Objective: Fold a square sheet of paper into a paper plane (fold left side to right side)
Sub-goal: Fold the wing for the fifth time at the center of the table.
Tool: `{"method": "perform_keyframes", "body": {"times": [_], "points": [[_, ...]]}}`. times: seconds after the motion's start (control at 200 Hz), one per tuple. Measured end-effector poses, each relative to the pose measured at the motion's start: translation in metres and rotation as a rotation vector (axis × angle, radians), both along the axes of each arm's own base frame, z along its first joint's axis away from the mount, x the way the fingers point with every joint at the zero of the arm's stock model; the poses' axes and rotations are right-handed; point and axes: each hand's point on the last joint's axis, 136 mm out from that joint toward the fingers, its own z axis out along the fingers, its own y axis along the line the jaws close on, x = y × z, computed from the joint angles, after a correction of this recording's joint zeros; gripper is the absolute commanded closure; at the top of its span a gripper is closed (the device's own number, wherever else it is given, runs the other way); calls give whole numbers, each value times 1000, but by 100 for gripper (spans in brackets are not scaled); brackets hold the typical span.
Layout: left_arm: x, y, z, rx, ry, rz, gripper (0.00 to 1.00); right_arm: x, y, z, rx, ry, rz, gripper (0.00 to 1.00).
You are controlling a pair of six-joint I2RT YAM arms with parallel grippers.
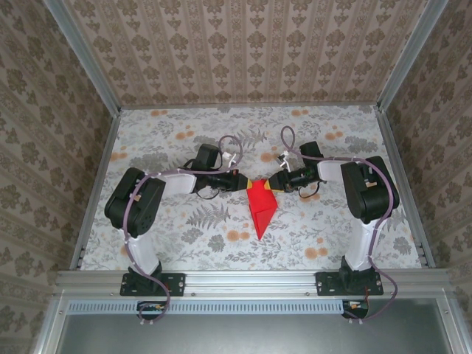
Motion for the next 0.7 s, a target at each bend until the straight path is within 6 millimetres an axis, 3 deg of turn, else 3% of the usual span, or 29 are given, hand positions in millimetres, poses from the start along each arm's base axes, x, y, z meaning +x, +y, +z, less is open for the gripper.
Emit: {"method": "perform_keyframes", "body": {"times": [0.135, 0.465, 0.62, 0.7], "points": [[-1, 1, -9, 16, 12, -1, 100, -4, -1, 5, -4, 3, 6, 73], [-1, 5, -19, 38, 29, 0, 100, -9, -2, 15, -6, -2, 14, 65], [0, 5, -19, 38, 24, -2, 100, -11, -2, 15, -8, 5, 16, 74], [0, 5, -19, 38, 24, -2, 94, -11, -2, 15, -10, 5, 18, 83]]}}
